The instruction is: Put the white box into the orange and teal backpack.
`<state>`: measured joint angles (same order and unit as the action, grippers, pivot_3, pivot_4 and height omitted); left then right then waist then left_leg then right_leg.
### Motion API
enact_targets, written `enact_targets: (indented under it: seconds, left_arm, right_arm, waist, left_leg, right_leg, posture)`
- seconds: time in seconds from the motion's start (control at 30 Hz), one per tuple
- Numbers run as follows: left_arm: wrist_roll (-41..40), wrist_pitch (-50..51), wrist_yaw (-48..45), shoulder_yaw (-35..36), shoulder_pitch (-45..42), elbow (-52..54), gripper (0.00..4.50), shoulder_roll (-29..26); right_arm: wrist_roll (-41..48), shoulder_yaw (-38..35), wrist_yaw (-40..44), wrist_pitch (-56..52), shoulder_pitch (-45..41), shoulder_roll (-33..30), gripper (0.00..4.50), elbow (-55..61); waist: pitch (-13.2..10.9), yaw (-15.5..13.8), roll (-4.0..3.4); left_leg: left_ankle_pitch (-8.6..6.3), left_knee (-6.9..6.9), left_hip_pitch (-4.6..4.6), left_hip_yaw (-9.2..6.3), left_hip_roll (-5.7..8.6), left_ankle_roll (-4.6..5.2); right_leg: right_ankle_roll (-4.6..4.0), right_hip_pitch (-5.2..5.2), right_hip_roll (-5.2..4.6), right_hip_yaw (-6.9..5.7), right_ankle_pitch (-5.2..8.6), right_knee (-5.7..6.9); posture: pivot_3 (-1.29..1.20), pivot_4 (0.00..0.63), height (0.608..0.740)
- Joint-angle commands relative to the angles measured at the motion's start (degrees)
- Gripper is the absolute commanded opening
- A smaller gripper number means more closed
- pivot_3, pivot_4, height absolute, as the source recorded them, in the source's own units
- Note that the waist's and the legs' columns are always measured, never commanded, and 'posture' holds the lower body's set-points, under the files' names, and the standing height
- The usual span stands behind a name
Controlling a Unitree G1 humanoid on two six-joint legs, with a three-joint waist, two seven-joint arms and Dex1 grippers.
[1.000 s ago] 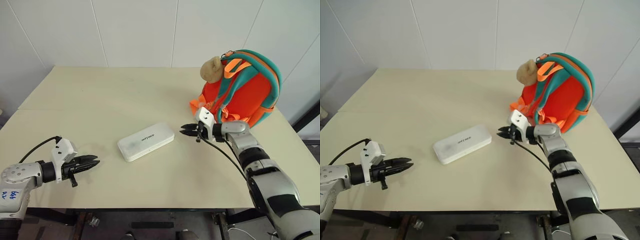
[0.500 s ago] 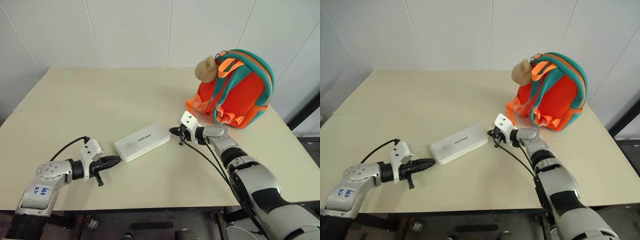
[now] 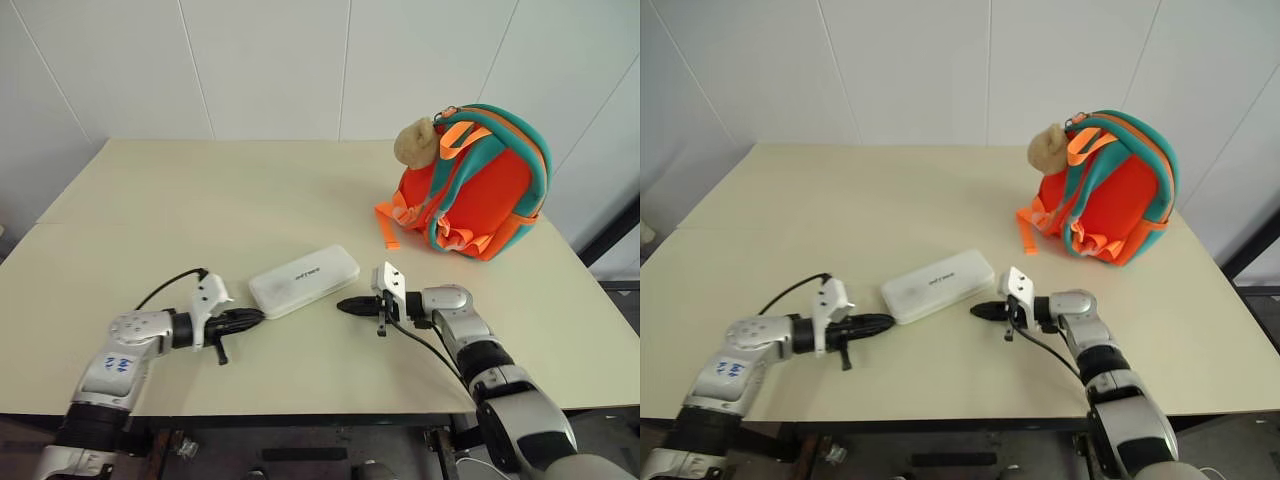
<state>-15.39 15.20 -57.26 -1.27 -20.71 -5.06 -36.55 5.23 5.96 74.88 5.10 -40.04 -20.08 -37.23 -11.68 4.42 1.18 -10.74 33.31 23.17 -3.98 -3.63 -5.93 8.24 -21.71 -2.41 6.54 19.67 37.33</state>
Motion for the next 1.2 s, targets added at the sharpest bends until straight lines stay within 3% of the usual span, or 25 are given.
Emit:
enact_targets:
  seconds: [0.03, 0.17, 0.37, 0.67, 0.87, 1.07, 1.2]
  left_arm:
    - [-0.04, -1.07, -1.28, -0.29, -0.7, 1.08, 0.32, -0.43]
    - [1.15, -0.27, 0.08, 0.18, 0.76, 2.23, 0.32, -1.64]
    - [0.45, 0.85, 3.47, 5.1, 5.38, 4.59, 0.32, -4.2]
    - [-0.43, 4.54, 10.75, 9.03, 6.25, 6.38, 0.32, -2.13]
    - [0.24, 5.49, 12.03, 5.87, 3.13, 5.83, 0.32, 0.8]
    - [0.93, 5.74, 13.33, 4.09, 0.36, 4.75, 0.32, 2.43]
    - [1.19, 6.39, 13.47, 3.82, -0.21, 4.47, 0.32, 2.46]
  right_arm:
    - [3.23, 0.12, 1.56, -7.42, 4.72, -3.56, 0.01, 12.76]
    - [4.21, -0.96, 0.37, -11.3, 6.51, -6.96, 0.01, 17.06]
    - [2.47, -3.77, -6.36, -5.66, -2.56, -9.36, 0.01, 3.54]
    - [-4.93, -3.27, -25.94, 6.52, -21.32, -2.92, 0.01, -27.31]
    - [-9.26, -2.3, -33.6, 10.03, -25.82, 1.58, 0.01, -35.12]
    - [-9.96, -2.99, -33.38, 10.69, -26.33, 5.04, 0.01, -36.84]
    - [-8.5, -4.0, -26.11, 10.47, -25.24, 6.19, 0.01, -36.11]
  waist:
    - [0.0, 0.0, 0.0]
    - [0.0, 0.36, 0.01]
    - [-0.02, 0.38, 0.03]
    - [-0.02, 0.39, 0.03]
    - [-0.02, 0.29, 0.03]
    - [-0.03, 0.42, 0.02]
    - [-0.03, 0.46, 0.01]
  left_leg:
    - [0.0, -0.01, 0.0, -0.01, 0.0, 0.0]
    - [-0.01, 0.01, -0.02, 0.0, 0.0, 0.01]
    - [-0.02, -0.01, -0.04, 0.03, 0.0, 0.03]
    - [-0.12, -0.27, 0.0, 0.03, -0.01, 0.03]
    - [-0.17, -0.31, 0.09, 0.03, 0.0, -0.03]
    - [-0.17, -0.26, 0.07, 0.03, -0.01, -0.03]
    - [-0.17, -0.24, 0.05, 0.03, 0.0, -0.03]
  right_leg:
    - [0.0, 0.0, 0.0, 0.0, 0.01, -0.01]
    - [0.0, 0.0, 0.0, 0.02, 0.02, -0.03]
    - [-0.01, 0.0, -0.01, 0.06, 0.01, -0.15]
    - [-0.06, 0.0, -0.03, 0.06, 0.04, -0.44]
    - [-0.07, -0.05, -0.04, 0.05, 0.08, -0.48]
    - [-0.07, -0.05, -0.02, 0.05, 0.08, -0.4]
    - [-0.06, -0.04, -0.02, 0.05, 0.08, -0.37]
  posture:
    - [0.0, 0.15, 0.74]
    - [0.0, 0.15, 0.74]
    - [0.0, 0.15, 0.74]
    - [0.0, 0.15, 0.74]
    - [0.0, 0.15, 0.74]
    - [0.0, 0.15, 0.74]
    - [0.0, 0.15, 0.74]
